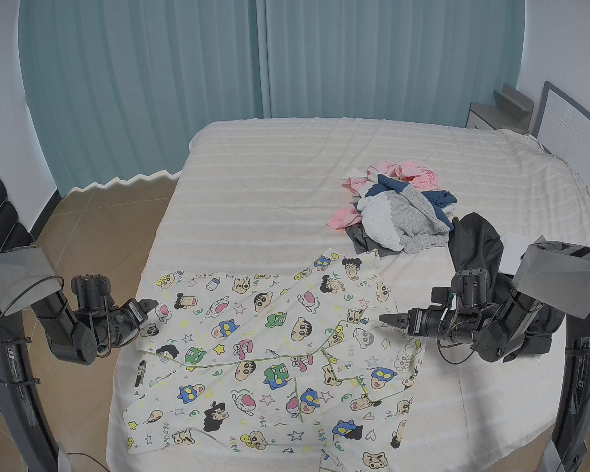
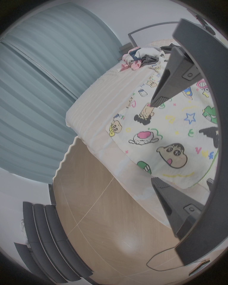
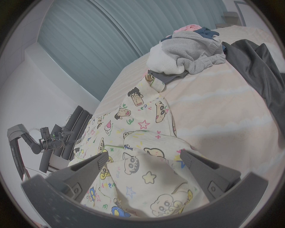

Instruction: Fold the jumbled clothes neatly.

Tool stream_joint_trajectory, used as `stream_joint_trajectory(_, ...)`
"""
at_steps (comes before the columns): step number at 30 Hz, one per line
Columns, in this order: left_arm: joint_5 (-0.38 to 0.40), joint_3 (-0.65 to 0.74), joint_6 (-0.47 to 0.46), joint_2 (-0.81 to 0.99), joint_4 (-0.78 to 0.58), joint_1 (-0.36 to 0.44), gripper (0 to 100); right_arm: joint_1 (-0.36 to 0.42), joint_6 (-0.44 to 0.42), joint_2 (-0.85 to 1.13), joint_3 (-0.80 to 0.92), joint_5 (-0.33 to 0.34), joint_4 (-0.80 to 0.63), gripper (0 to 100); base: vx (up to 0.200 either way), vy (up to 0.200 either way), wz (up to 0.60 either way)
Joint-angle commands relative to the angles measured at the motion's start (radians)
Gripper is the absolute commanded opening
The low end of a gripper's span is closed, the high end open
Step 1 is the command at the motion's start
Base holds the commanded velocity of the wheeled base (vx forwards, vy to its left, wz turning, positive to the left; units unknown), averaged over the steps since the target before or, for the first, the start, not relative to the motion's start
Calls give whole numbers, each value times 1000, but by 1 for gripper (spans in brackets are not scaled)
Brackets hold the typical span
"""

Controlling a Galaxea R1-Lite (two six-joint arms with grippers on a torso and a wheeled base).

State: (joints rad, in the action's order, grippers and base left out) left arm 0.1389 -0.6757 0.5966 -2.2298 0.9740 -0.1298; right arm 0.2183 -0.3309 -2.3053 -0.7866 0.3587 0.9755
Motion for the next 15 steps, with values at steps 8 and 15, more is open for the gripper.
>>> stream_joint_trajectory(8,-2,16,2,-79,20,2,100,-4,-8,-25,0,0,29,100,0,0,0)
stream_joint_trajectory(15,-2,15,2,-99,23,6,100,-5,-10,-40,-11,2,31,100,0,0,0)
